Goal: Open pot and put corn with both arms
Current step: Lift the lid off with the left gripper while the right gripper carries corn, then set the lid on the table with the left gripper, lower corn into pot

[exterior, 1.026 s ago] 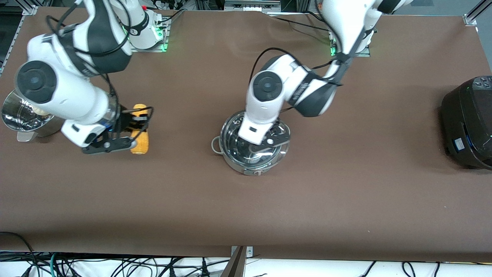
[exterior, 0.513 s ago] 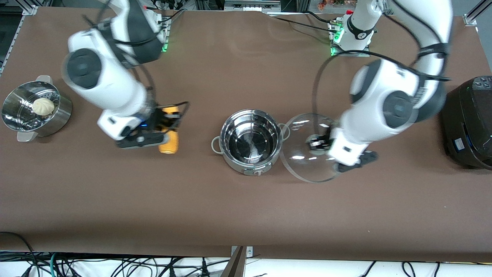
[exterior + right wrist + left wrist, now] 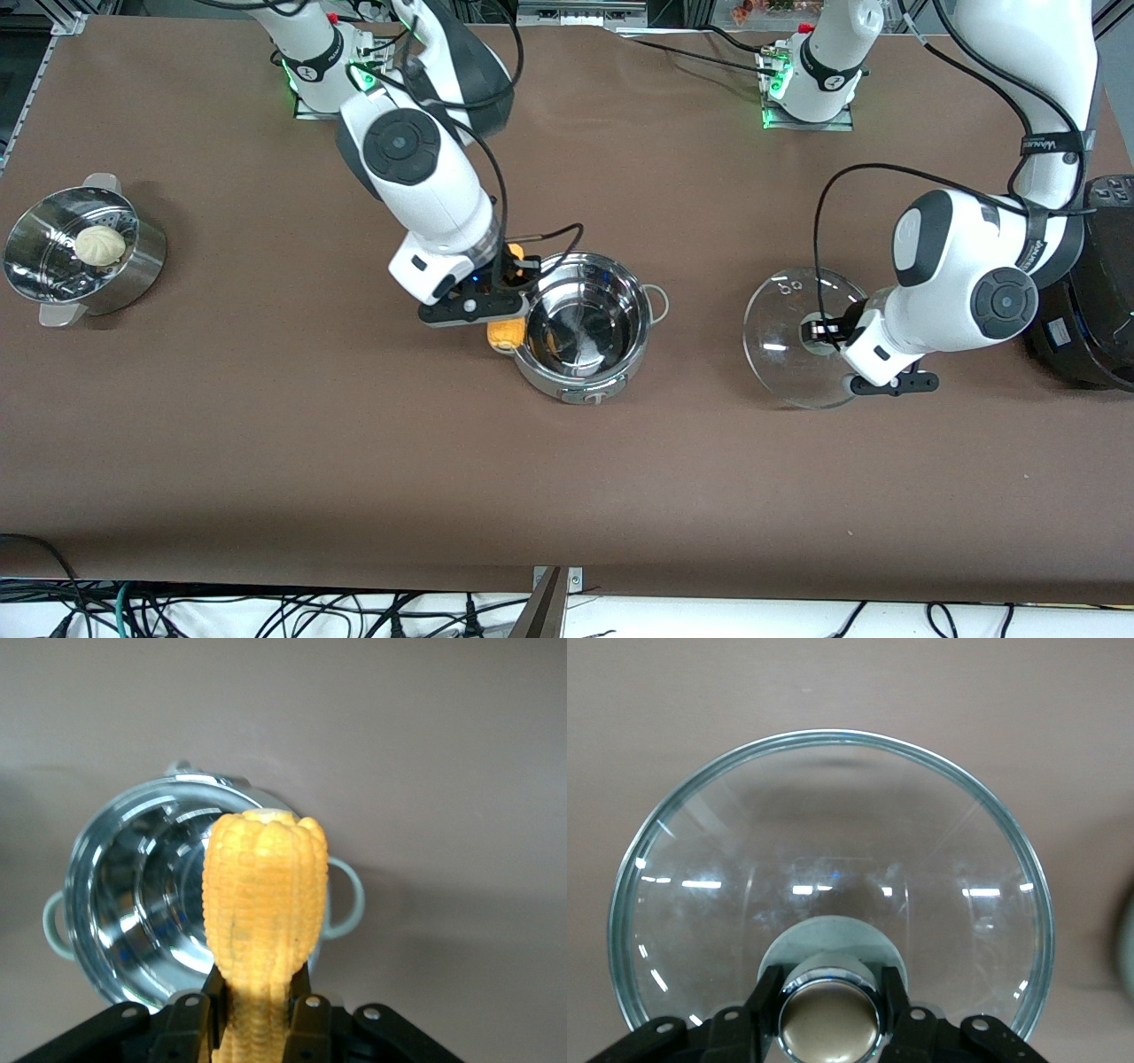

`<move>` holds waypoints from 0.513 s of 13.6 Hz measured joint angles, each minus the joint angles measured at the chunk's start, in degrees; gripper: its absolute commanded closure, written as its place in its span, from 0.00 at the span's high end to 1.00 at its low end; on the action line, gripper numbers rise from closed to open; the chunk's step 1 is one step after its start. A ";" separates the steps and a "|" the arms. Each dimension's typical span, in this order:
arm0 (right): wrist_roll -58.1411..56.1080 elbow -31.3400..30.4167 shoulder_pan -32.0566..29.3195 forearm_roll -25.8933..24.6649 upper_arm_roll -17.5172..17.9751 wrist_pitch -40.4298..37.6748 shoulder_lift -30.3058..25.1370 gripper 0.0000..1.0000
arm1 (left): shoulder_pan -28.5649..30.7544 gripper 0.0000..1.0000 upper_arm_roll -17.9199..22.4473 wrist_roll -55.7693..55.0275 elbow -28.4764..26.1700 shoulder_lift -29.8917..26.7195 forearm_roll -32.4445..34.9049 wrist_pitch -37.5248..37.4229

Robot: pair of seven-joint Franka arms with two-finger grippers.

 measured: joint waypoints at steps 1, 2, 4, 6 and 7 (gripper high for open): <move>0.11 0.08 0.40 0.00 0.00 2.62 1.74 0.00 | 0.31 0.00 0.96 2.35 -2.85 0.05 0.12 3.52; 0.16 0.15 0.85 0.00 0.01 5.06 3.43 0.00 | 0.47 0.00 1.74 4.21 -5.72 0.18 0.66 7.81; 1.16 0.36 1.95 0.00 0.01 9.48 6.50 0.00 | 0.51 0.00 2.63 5.57 -12.11 0.92 3.78 18.46; 2.53 0.53 2.95 0.00 0.01 12.35 8.50 0.00 | 0.51 0.00 2.89 5.73 -15.72 1.65 4.68 23.06; 3.00 0.71 3.42 0.00 0.01 12.89 9.09 0.00 | 0.51 0.00 2.92 5.87 -16.01 1.65 4.68 23.52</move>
